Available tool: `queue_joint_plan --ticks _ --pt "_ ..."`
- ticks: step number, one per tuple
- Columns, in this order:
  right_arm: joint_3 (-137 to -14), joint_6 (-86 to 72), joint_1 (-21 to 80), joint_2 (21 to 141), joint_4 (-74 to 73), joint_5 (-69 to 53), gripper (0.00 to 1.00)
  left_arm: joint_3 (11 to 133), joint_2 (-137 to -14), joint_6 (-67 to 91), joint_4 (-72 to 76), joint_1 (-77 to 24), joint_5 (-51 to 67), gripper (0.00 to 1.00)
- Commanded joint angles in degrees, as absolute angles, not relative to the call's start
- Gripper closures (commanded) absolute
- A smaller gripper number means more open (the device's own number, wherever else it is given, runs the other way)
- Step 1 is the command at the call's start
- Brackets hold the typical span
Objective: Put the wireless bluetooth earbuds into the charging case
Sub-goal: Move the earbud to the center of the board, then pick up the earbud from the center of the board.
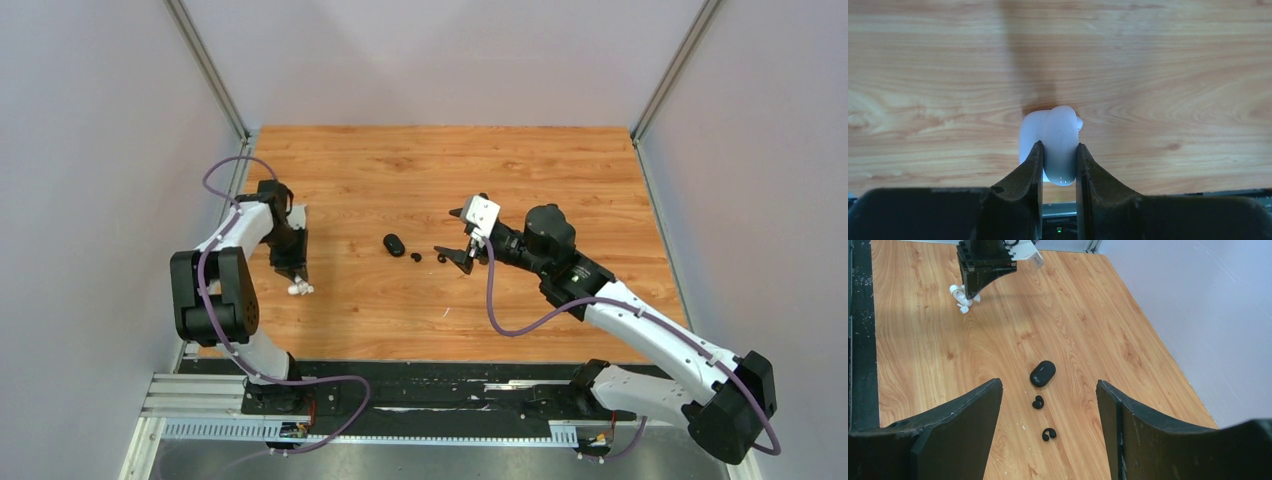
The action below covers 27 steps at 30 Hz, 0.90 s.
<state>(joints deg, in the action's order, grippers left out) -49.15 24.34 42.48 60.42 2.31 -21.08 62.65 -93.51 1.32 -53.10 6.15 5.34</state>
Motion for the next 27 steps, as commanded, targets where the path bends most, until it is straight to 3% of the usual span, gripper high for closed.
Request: queue_joint_plan --ticks 1,8,11,16,19,27 --pt "-49.7 24.8 41.7 58.6 3.7 -20.8 0.28 64.9 -94.2 0.3 -54.8 0.1 11.9 1.0" --pt "-49.4 24.6 40.9 58.6 2.9 -20.2 0.28 65.6 -90.6 6.3 -56.7 -6.9 18.5 1.0" --pt "-49.9 22.7 40.9 59.5 1.7 -19.5 0.28 65.7 -87.7 6.7 -56.4 -6.9 14.1 1.0" --pt "-53.1 4.3 41.0 65.6 -2.0 -18.5 0.4 70.2 -81.7 7.4 -55.9 1.4 7.7 1.0" --pt "-55.1 -4.2 43.6 71.9 -1.6 -19.0 0.41 73.3 -78.5 7.9 -55.6 9.0 6.9 1.0" --pt "-68.8 -13.1 53.7 94.9 -2.7 -20.6 0.43 74.5 -66.8 10.7 -52.1 13.3 9.8 1.0"
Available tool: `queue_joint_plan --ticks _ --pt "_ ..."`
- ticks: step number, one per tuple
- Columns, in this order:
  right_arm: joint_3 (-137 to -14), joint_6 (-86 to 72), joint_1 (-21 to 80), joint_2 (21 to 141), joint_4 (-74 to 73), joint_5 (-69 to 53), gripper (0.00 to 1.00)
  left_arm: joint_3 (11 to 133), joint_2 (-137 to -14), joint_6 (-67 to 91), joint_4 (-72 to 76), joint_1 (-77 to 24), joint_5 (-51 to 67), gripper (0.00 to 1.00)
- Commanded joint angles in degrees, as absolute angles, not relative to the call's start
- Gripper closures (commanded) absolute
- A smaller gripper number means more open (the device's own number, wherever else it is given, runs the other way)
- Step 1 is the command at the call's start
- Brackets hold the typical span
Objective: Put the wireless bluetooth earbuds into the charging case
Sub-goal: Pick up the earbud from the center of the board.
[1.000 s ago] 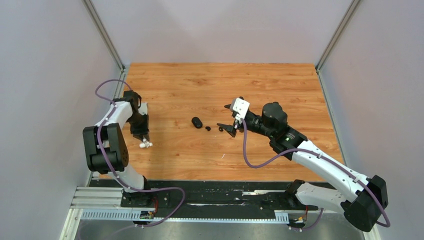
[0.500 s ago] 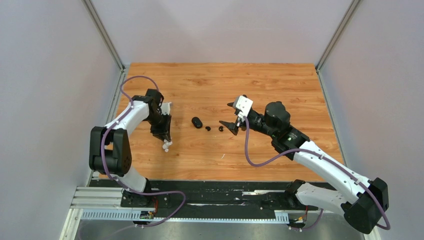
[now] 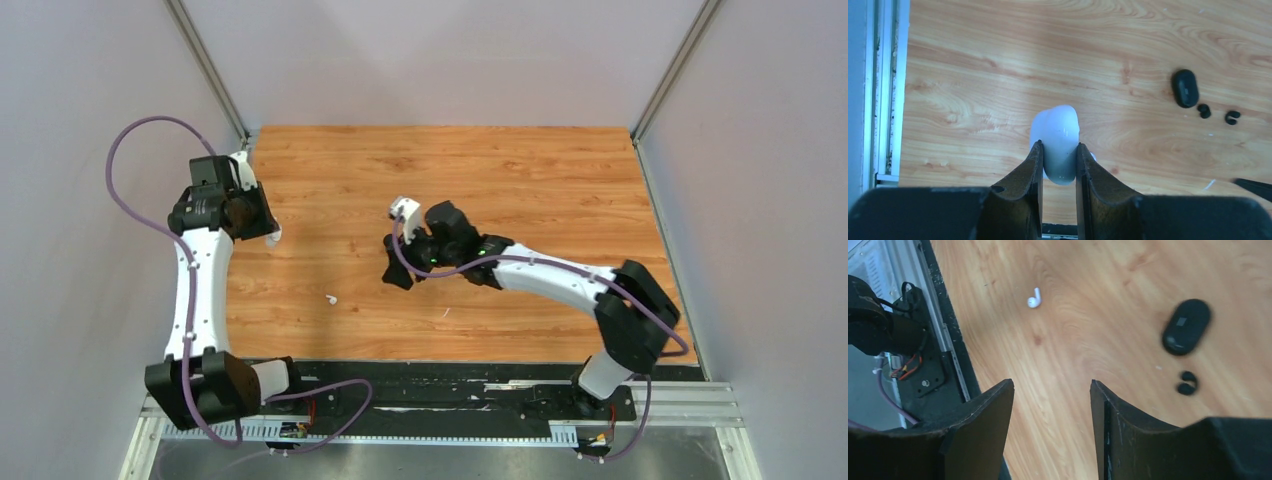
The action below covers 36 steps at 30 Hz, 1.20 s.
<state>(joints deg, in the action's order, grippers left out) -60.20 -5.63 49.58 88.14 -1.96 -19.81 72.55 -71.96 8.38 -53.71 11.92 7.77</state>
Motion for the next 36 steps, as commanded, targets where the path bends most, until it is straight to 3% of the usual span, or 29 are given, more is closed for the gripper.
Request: queue_joint_plan --ticks 1,6,14,26,36 --pt "-71.3 -12.6 54.6 97.5 -3.2 -18.9 0.43 74.9 -66.1 10.9 -52.3 13.9 9.9 1.0" --pt "-81.0 -16.1 57.6 108.8 -4.8 -9.3 0.45 76.3 -62.6 12.9 -53.4 16.8 12.0 1.0" --pt "-89.2 -21.2 62.1 119.7 -7.5 -4.9 0.43 76.7 -61.1 14.9 -53.0 18.5 14.7 1.0" --pt "-93.3 -19.3 65.5 126.1 -5.9 0.9 0.44 75.5 -58.4 15.7 -53.4 19.6 16.9 1.0" --pt "-94.0 -18.0 65.9 129.7 -4.9 4.6 0.53 73.8 -56.8 16.5 -53.8 19.9 18.6 1.0"
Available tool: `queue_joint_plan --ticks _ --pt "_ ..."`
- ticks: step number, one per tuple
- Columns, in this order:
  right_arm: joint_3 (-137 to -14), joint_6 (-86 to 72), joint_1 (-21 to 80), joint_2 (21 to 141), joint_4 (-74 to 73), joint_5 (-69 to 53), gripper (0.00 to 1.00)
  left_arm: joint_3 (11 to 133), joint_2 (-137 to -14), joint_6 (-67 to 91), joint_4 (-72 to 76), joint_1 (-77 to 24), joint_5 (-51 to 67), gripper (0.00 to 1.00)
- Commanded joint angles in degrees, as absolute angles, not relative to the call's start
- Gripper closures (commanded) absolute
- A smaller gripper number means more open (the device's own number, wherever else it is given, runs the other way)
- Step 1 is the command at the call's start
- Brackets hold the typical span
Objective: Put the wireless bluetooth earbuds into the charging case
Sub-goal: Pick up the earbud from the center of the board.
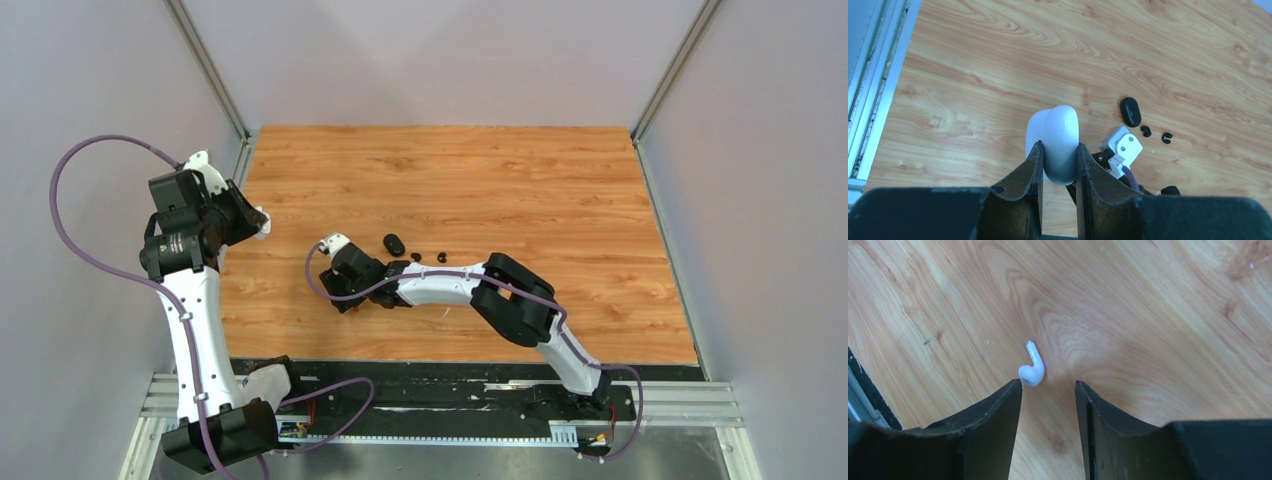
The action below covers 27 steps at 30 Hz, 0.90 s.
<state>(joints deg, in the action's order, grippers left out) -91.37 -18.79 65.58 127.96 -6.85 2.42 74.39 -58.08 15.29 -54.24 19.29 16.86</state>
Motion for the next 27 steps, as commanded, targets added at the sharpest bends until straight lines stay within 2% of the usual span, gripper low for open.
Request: queue_joint_plan --ticks 1,20,27 --pt "-94.4 -17.9 65.9 130.0 -4.8 4.6 0.53 73.6 -56.8 16.5 -53.8 19.9 18.7 1.0" --pt "-98.7 -18.5 66.5 134.5 -4.0 4.7 0.5 72.3 -57.5 17.2 -53.8 20.0 21.0 1.0" --pt "-88.8 -13.0 65.6 129.2 -3.1 4.1 0.51 72.5 -57.5 17.4 -53.8 20.1 21.6 1.0"
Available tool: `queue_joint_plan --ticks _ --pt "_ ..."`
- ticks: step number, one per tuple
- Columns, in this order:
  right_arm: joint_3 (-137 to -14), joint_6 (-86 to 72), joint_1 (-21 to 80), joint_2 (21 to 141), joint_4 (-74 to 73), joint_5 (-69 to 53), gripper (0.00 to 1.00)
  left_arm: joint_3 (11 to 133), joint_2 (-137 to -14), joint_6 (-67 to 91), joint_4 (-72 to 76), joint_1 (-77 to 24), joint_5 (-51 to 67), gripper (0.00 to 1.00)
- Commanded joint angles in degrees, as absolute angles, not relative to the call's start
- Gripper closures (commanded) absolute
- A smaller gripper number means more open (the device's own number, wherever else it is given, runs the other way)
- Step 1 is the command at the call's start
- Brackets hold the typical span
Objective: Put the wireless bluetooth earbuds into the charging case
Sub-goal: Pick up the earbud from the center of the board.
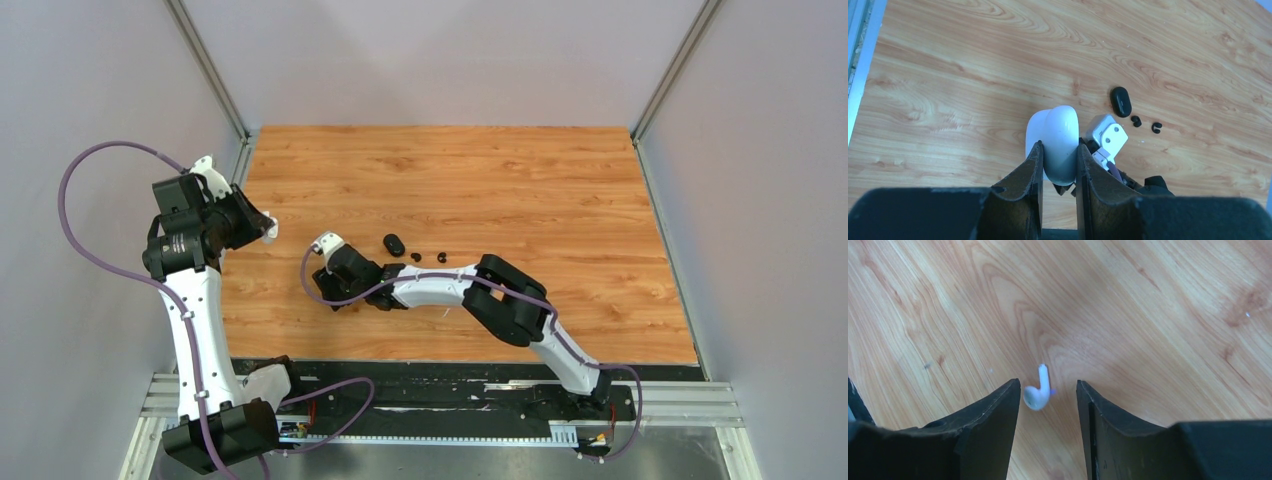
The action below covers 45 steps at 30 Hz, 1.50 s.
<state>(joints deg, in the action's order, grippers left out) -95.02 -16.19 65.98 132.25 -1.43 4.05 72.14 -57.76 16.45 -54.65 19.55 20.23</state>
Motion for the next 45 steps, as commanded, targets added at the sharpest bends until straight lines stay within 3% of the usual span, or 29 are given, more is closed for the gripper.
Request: queue_joint_plan --ticks 1,10,15,20,28,45 --pt "-87.3 -12.8 65.1 128.1 -2.9 4.3 0.51 72.3 -57.5 17.5 -53.7 20.0 21.7 1.0" --pt "-81.8 -6.9 60.7 123.4 -0.5 4.9 0.5 70.1 -56.9 18.9 -52.1 20.0 22.5 1.0" --pt "-80.5 -5.7 59.4 121.6 2.1 -4.2 0.54 69.4 -56.3 19.2 -52.1 20.1 23.0 1.0" --pt "-84.1 -16.6 60.1 120.1 -3.8 -5.8 0.56 70.1 -56.1 19.2 -52.7 20.2 22.6 1.0" --pt "-92.8 -21.1 64.1 126.0 -6.8 2.3 0.54 71.4 -57.5 19.2 -52.6 20.3 22.5 1.0" --pt "-96.4 -23.9 65.2 130.2 -9.3 3.6 0.64 70.4 -57.4 19.1 -52.4 20.4 22.3 1.0"
